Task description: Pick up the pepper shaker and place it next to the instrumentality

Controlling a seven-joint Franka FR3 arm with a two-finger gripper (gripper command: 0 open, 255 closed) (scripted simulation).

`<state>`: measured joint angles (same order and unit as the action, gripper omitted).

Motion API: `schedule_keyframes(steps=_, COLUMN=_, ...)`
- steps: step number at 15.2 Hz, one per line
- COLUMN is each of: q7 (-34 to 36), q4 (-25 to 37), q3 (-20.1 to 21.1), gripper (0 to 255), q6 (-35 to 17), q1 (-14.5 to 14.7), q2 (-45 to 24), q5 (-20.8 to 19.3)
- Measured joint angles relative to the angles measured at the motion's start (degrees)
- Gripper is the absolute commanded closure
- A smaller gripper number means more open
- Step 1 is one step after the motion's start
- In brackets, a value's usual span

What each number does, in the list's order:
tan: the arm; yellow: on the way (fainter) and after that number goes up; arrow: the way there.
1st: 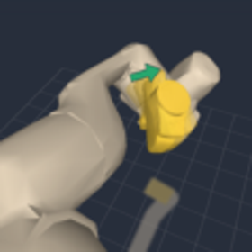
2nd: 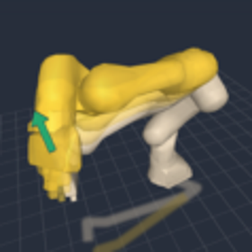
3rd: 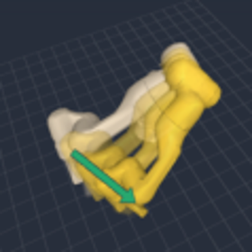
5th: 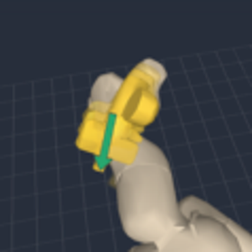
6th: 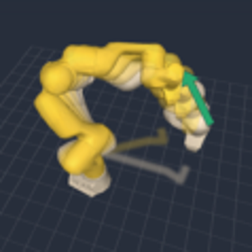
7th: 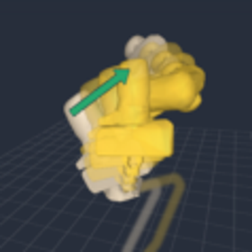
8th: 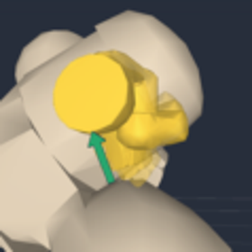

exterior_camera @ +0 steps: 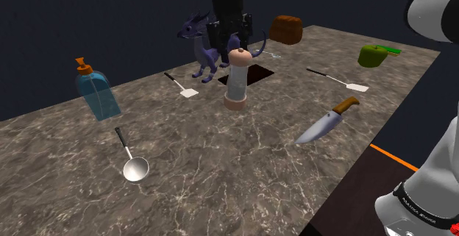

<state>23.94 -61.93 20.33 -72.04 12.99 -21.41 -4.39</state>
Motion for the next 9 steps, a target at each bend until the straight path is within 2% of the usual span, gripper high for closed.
schedule_keyframes(steps=9, q7=-12.7, q4=-14.6, q3=-4.0, gripper=255, q6=-4.2, q1=-10.0, q2=10.7, q5=2.0)
